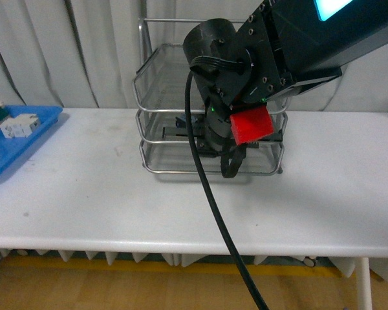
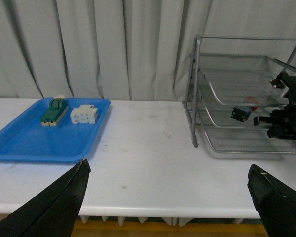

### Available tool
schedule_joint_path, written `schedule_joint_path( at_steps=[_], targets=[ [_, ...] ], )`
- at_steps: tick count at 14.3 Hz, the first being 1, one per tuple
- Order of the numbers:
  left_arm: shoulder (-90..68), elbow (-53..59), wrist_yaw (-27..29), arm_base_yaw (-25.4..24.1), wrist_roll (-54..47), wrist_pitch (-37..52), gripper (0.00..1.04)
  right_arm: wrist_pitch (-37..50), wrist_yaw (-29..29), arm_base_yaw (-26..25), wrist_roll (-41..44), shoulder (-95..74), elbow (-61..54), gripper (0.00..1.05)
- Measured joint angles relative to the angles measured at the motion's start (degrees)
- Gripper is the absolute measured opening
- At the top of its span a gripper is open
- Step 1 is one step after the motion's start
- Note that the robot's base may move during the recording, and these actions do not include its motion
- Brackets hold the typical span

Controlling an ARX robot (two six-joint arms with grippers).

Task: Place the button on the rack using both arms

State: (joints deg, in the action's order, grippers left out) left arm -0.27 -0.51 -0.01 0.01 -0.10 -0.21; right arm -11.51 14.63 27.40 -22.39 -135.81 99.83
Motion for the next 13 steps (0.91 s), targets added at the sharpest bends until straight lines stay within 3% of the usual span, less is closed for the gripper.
schedule_joint_path(
  at_steps=[3, 5, 6, 7, 9, 10, 11, 13],
  targets=[
    [0.0, 0.0, 0.0, 0.0, 0.0, 0.0, 0.98, 9.62, -2.62, -0.02, 1.49, 4.94, -10.71, 0.02],
    [0.0, 0.0, 0.02, 0.0, 0.0, 0.0, 0.98, 19.76, -4.63, 0.35, 1.25, 19.26, -28.7, 0.02],
    [0.0, 0.0, 0.0, 0.0, 0.0, 0.0, 0.98, 24.61, -4.85, 0.33, 1.01, 26.32, -36.22, 0.05],
    [0.0, 0.0, 0.0, 0.0, 0.0, 0.0, 0.98, 32.02, -5.86, -0.07, 0.22, 34.62, -45.51, 0.17],
    [0.0, 0.0, 0.0, 0.0, 0.0, 0.09, 0.98, 62.07, 7.04, -1.77, 10.32, 38.56, -60.94, 0.02],
    [0.0, 0.0, 0.0, 0.0, 0.0, 0.02, 0.98, 71.25, 7.63, -4.74, 15.78, 38.95, -69.31, 0.02],
    [0.0, 0.0, 0.07, 0.0, 0.0, -0.09, 0.98, 76.96, 6.38, -7.39, 18.56, 41.64, -75.8, 0.02],
    [0.0, 0.0, 0.0, 0.0, 0.0, 0.02, 0.98, 79.08, 2.25, -10.73, 21.0, 52.09, -81.7, 0.02]
  ],
)
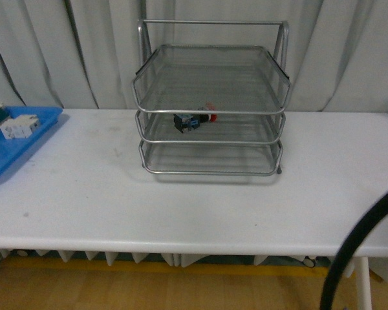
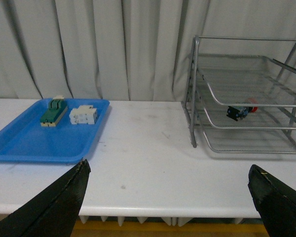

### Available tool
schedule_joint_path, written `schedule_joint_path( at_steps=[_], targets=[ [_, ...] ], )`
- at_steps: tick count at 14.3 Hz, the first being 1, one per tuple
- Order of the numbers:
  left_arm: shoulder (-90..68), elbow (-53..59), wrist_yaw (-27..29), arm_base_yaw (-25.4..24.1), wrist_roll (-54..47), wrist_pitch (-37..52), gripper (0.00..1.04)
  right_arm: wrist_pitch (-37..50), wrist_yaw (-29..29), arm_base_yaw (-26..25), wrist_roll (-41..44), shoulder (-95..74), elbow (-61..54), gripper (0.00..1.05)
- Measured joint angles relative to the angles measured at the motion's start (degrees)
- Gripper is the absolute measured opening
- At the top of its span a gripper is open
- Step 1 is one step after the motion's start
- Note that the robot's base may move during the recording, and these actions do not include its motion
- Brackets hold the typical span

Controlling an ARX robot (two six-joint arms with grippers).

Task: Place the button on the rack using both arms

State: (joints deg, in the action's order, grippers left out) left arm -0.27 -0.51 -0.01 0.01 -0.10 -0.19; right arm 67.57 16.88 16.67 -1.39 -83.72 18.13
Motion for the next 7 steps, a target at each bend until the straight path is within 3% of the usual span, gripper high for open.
schedule_joint_path(
  at_steps=[7],
  targets=[
    [0.0, 0.0, 0.02, 0.0, 0.0, -0.02, 0.98, -12.57, -9.33, -9.35, 1.01, 22.88, -13.68, 0.02]
  ],
)
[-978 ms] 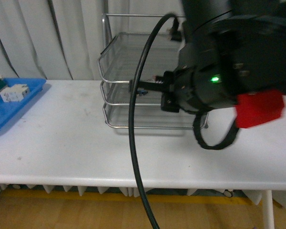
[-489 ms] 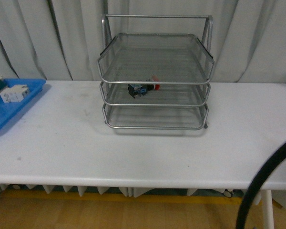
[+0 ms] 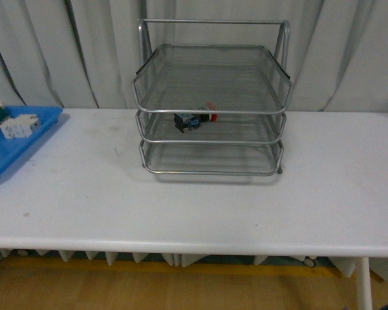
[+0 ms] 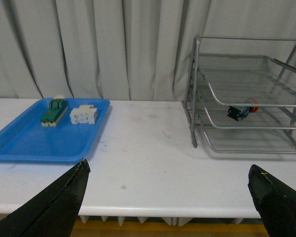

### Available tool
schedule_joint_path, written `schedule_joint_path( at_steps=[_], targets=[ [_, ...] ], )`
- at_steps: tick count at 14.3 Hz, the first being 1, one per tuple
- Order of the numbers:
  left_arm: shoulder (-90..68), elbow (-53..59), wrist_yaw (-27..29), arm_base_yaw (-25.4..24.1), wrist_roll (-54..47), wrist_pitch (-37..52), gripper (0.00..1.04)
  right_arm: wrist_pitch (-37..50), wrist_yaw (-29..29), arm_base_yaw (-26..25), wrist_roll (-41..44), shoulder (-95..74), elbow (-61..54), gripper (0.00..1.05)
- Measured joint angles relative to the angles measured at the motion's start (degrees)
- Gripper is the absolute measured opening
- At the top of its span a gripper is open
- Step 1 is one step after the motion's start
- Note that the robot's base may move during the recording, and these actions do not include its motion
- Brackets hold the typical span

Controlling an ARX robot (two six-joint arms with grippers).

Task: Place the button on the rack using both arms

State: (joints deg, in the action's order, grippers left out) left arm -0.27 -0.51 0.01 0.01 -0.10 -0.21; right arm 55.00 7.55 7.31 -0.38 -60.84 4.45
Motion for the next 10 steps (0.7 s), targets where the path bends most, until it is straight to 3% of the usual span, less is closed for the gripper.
schedule_joint_path(
  at_steps=[3, 4, 5, 10],
  targets=[
    [0.0, 0.0, 0.0, 0.0, 0.0, 0.0, 0.98, -7.65, -2.4, -2.32, 0.0, 10.62, -2.29, 0.02],
    [0.0, 0.0, 0.0, 0.0, 0.0, 0.0, 0.98, -10.51, -6.54, -5.75, 0.04, 13.92, -2.86, 0.02],
    [0.0, 0.0, 0.02, 0.0, 0.0, -0.02, 0.98, -13.27, -6.84, -7.65, 0.02, 17.22, -3.3, 0.02],
    [0.0, 0.0, 0.0, 0.0, 0.0, 0.0, 0.98, -26.45, -7.39, -7.32, 0.02, 31.91, -3.82, 0.02]
  ],
)
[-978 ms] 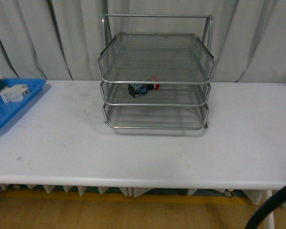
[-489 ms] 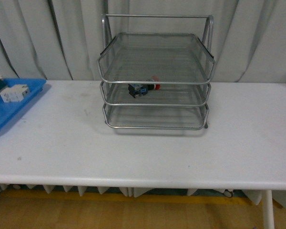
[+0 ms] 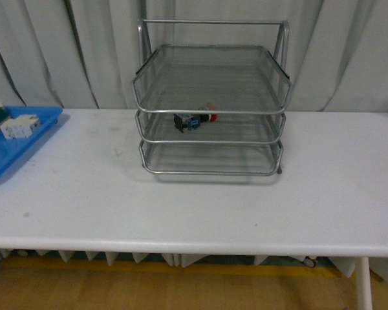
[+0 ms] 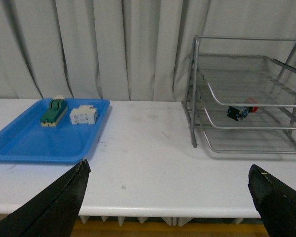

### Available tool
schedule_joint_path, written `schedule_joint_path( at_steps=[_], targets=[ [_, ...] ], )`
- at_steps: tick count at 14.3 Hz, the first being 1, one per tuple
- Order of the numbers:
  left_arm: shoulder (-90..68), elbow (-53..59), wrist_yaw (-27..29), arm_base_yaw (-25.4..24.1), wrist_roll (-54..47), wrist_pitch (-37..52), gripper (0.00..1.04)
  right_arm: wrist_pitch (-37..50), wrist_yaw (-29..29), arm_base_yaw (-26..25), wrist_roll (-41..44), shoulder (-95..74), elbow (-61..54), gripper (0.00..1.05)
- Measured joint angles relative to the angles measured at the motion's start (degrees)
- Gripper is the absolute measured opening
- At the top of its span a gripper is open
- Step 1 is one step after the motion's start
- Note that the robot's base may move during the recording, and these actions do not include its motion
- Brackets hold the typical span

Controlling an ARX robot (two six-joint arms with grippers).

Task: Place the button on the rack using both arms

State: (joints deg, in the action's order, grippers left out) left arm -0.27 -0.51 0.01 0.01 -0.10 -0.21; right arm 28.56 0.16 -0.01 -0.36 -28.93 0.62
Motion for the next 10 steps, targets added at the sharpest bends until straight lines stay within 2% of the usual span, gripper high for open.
schedule_joint_path(
  at_steps=[10],
  targets=[
    [0.0, 0.0, 0.0, 0.0, 0.0, 0.0, 0.98, -16.5, 0.0, 0.0, 0.0, 16.94, 0.0, 0.02]
  ],
)
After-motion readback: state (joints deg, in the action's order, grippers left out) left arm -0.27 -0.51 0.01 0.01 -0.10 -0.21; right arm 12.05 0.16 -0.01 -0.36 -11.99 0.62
